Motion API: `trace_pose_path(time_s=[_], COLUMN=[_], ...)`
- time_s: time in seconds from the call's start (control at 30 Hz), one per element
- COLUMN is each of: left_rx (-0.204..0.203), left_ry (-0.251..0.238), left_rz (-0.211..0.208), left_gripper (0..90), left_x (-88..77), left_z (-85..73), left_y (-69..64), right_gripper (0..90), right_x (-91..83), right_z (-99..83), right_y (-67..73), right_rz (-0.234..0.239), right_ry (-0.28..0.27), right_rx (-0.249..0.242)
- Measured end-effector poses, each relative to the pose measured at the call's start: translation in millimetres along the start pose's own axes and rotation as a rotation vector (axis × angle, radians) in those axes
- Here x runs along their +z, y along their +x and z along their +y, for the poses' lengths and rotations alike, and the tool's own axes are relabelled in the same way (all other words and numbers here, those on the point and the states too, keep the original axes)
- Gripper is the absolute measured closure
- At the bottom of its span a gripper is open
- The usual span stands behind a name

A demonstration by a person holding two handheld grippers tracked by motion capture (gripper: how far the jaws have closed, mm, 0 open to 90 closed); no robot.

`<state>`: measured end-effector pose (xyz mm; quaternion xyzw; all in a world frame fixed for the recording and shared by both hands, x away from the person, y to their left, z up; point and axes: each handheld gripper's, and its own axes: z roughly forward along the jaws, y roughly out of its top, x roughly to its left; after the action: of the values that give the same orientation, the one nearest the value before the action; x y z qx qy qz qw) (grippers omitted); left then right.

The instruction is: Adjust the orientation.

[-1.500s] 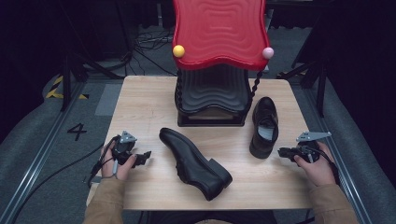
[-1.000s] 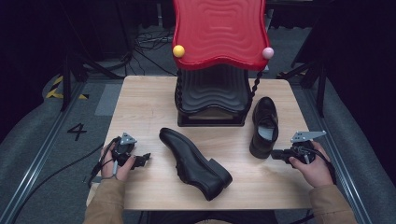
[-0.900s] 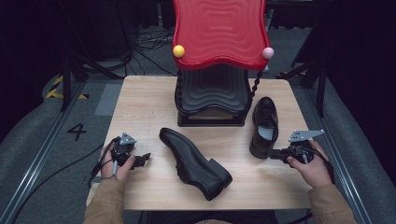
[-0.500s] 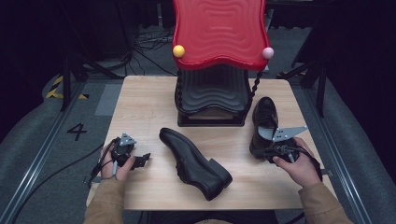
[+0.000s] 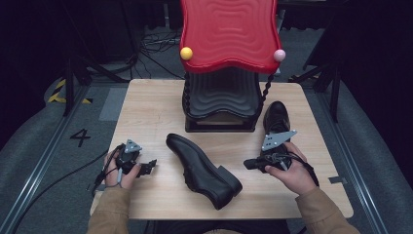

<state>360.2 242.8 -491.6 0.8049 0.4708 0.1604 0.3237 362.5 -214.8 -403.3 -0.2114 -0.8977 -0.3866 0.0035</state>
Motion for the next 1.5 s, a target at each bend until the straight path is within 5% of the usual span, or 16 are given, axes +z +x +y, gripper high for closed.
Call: trace_pose_path(time_s=[0.27, 0.57, 1.27, 1.5], left_rx=[0.008, 0.007, 0.01, 0.01], left_ry=[0.005, -0.012, -0.007, -0.007], left_rz=[0.011, 0.011, 0.007, 0.007], left_gripper=[19.1, 16.2, 14.2, 14.0], left_x=[2.8, 4.9, 5.7, 5.8], left_z=[-0.4, -2.5, -2.2, -2.1], left_y=[-0.7, 0.3, 1.3, 1.2], right_gripper=[89.2, 89.7, 90.0, 90.0], right_x=[15.9, 31.1, 26.0, 18.4], right_z=[11.1, 15.5, 10.7, 7.4], right_y=[20.0, 35.0, 28.6, 19.8], right_rz=[0.093, 0.128, 0.077, -0.021], right_ry=[-0.003, 0.044, 0.027, 0.027], right_rx=[-0.043, -0.084, -0.077, -0.077])
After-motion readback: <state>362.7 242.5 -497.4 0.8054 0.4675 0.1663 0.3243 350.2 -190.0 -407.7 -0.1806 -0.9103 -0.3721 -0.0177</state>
